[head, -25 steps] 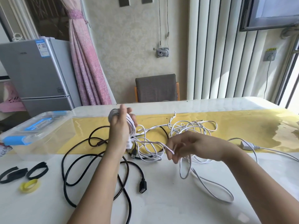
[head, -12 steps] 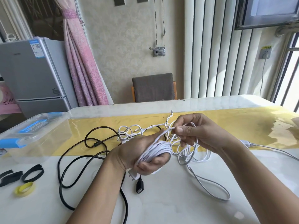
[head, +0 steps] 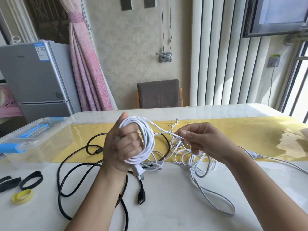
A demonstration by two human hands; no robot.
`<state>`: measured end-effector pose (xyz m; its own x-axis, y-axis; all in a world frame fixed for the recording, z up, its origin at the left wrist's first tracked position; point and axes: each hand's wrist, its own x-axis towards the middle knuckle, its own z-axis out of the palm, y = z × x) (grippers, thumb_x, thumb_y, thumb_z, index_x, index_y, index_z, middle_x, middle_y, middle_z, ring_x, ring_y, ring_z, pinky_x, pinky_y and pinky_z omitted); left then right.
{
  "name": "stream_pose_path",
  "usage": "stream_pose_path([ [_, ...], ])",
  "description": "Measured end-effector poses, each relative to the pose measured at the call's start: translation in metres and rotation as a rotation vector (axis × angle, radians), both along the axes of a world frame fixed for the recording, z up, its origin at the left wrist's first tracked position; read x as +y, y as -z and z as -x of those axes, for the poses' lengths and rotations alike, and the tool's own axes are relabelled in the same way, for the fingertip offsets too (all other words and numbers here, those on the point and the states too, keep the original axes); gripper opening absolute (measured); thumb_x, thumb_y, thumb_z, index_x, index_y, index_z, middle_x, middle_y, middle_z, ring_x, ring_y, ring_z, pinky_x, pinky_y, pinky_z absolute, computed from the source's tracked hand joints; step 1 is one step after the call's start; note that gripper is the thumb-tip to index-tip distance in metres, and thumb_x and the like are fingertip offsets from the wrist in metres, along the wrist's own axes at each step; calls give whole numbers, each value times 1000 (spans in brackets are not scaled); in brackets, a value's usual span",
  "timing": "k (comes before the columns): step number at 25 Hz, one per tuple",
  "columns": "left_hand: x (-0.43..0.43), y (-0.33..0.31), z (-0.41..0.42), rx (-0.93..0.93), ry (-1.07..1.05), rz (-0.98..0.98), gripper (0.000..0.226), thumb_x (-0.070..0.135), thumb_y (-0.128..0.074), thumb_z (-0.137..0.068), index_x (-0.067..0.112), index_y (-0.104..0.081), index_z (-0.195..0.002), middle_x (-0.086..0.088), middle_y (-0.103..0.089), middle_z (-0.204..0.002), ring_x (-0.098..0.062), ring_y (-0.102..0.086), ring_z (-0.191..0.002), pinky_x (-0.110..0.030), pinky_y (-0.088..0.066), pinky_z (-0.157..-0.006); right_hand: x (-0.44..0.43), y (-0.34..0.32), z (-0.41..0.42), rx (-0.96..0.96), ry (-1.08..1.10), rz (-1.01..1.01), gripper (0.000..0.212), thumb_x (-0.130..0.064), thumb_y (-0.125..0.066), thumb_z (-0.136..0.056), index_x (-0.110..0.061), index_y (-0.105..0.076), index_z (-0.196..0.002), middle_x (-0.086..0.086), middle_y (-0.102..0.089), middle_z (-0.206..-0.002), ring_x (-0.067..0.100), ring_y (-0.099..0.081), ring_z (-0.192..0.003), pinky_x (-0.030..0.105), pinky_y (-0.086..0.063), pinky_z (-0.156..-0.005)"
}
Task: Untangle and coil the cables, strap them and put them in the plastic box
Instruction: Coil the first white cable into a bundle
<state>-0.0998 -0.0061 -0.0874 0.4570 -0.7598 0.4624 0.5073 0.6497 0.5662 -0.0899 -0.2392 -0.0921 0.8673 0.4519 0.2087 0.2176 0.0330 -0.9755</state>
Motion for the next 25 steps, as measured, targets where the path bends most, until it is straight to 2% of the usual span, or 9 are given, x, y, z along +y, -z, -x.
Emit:
stream_pose_path([
  [5,20,4,-15,243,-297,255,20,8,-32,-87,13,-46,-74,2,-36,-49,-9,-29,-40,-26,-31,-50,2,7,-2,25,24,186,19,-20,-66,-79,-13,-76,-93,-1,-49,-58,10,-31,-46,18,-33,-41],
  [8,32,8,-26,320,-477,342,22,13,-36,-87,6,-53,-76,-1,-42,-56,-13,-39,-47,-31,-40,-54,6,10,-1,18,26,334,15,-13,-67,-85,-16,-76,-97,-1,-51,-58,10,-30,-45,19,-31,-42],
  [9,31,8,-28,337,-614,326,27,21,-36,-91,8,-55,-77,0,-44,-56,-12,-41,-47,-28,-42,-53,7,10,-1,18,41,366,15,-13,-67,-86,-16,-76,-97,0,-51,-58,10,-29,-45,19,-29,-42],
  [12,22,4,-33,338,-1143,30,43,44,-26,-100,16,-50,-79,6,-44,-55,-8,-43,-48,-18,-38,-54,10,8,2,-21,63,446,12,-16,-70,-84,-22,-78,-91,-3,-51,-55,9,-29,-44,18,-27,-42],
  [15,5,5,-33,81,-1538,-342,37,37,-28,-104,16,-49,-82,7,-50,-49,-9,-46,-47,-17,-38,-47,14,8,2,-101,89,511,4,-26,-76,-78,-28,-78,-80,6,-58,-58,7,-41,-54,19,-34,-52],
  [17,-3,12,-32,-186,-1643,-612,35,30,-30,-104,14,-51,-81,7,-51,-51,-7,-46,-45,-20,-38,-45,15,9,1,-157,100,501,2,-31,-79,-74,-30,-77,-74,19,-66,-76,14,-45,-65,28,-36,-64],
  [19,-7,23,-35,-498,-1682,-856,43,35,-34,-103,8,-57,-79,0,-53,-55,-11,-50,-49,-24,-41,-53,14,7,2,-174,61,473,7,-34,-80,-72,-28,-78,-75,19,-67,-80,14,-46,-68,30,-36,-66],
  [22,-15,38,-38,-911,-1575,-1235,60,52,-36,-96,4,-60,-68,0,-54,-55,-19,-56,-58,-28,-42,-66,11,3,6,-156,-43,471,10,-31,-79,-72,-24,-78,-80,2,-65,-64,6,-48,-61,19,-36,-60],
  [25,-26,41,-31,-1035,-1342,-1419,51,46,-37,-97,14,-54,-61,2,-53,-53,-14,-53,-55,-28,-40,-63,9,0,9,-189,-68,460,8,-31,-78,-73,-24,-78,-77,2,-56,-61,13,-40,-58,26,-29,-54],
])
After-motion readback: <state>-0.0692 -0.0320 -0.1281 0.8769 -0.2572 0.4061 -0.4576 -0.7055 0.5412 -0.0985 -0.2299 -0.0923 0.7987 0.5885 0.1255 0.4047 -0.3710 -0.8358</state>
